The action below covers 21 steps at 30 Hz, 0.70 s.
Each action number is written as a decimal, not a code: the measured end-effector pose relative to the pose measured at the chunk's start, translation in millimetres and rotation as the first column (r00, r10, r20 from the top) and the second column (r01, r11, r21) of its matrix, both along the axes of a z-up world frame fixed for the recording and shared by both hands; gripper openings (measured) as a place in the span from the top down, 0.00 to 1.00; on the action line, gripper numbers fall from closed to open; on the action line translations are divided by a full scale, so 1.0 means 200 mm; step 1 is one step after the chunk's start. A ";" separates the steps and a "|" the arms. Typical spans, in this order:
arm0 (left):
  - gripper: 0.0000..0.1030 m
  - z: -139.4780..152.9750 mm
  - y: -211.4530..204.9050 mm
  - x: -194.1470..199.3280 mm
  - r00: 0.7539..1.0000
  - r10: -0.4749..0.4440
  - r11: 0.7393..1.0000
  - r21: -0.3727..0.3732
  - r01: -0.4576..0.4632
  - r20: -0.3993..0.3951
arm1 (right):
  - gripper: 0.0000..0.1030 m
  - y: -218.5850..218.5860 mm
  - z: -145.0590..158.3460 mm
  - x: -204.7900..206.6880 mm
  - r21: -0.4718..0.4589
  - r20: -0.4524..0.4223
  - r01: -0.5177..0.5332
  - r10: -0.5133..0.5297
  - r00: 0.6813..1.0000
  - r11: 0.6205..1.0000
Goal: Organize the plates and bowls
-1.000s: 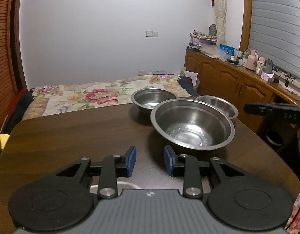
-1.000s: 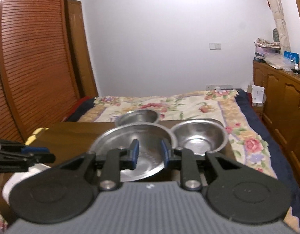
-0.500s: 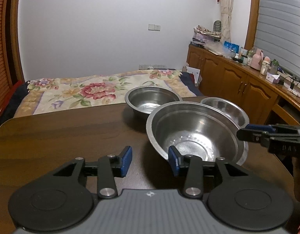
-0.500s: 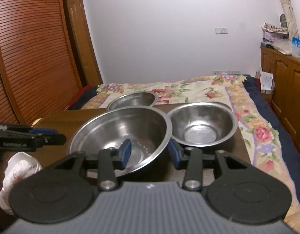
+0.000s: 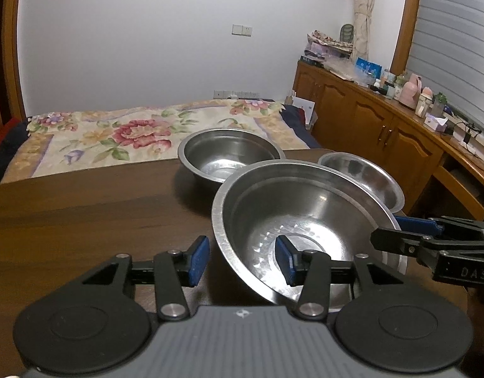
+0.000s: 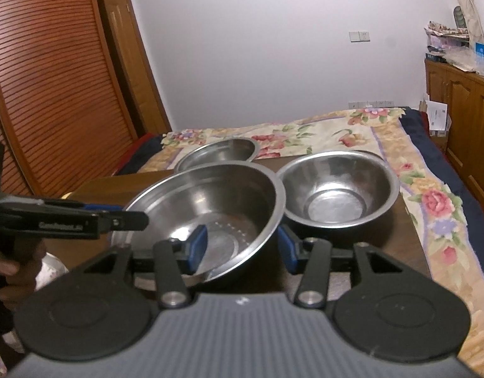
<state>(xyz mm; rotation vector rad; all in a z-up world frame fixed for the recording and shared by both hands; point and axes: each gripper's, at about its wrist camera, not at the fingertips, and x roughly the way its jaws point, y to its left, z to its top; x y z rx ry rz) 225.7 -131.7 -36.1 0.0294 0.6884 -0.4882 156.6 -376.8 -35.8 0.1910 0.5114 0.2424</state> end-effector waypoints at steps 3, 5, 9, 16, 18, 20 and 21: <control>0.53 -0.02 0.00 0.03 1.000 0.006 1.000 -0.014 -0.006 -0.019 | 0.51 0.01 0.00 0.00 0.003 -0.003 0.001 -0.001 1.000 1.000; 0.54 -0.02 0.01 0.04 0.999 0.013 1.000 -0.025 -0.014 -0.029 | 0.51 0.00 -0.01 0.02 0.010 -0.008 -0.003 0.003 1.000 1.000; 0.60 -0.02 0.01 0.04 0.999 0.019 0.999 -0.037 -0.021 -0.035 | 0.51 0.00 -0.02 0.03 0.021 -0.017 -0.007 0.007 1.000 1.000; 0.79 -0.03 0.01 0.04 0.999 0.031 0.999 -0.035 -0.032 -0.042 | 0.53 0.00 -0.02 0.03 0.052 -0.027 -0.006 0.008 1.000 0.999; 0.79 -0.02 0.02 0.04 0.998 0.031 0.999 -0.041 -0.033 -0.048 | 0.61 0.00 -0.03 0.03 0.052 -0.031 0.001 0.000 1.000 0.999; 0.79 -0.01 0.03 0.03 0.999 0.029 0.999 -0.042 -0.031 -0.043 | 0.65 0.00 -0.04 0.03 0.063 -0.040 0.006 -0.003 0.999 0.998; 0.79 0.00 0.04 0.02 0.999 0.029 0.999 -0.042 -0.031 -0.042 | 0.66 0.00 -0.04 0.03 0.072 -0.044 0.003 0.001 0.999 0.997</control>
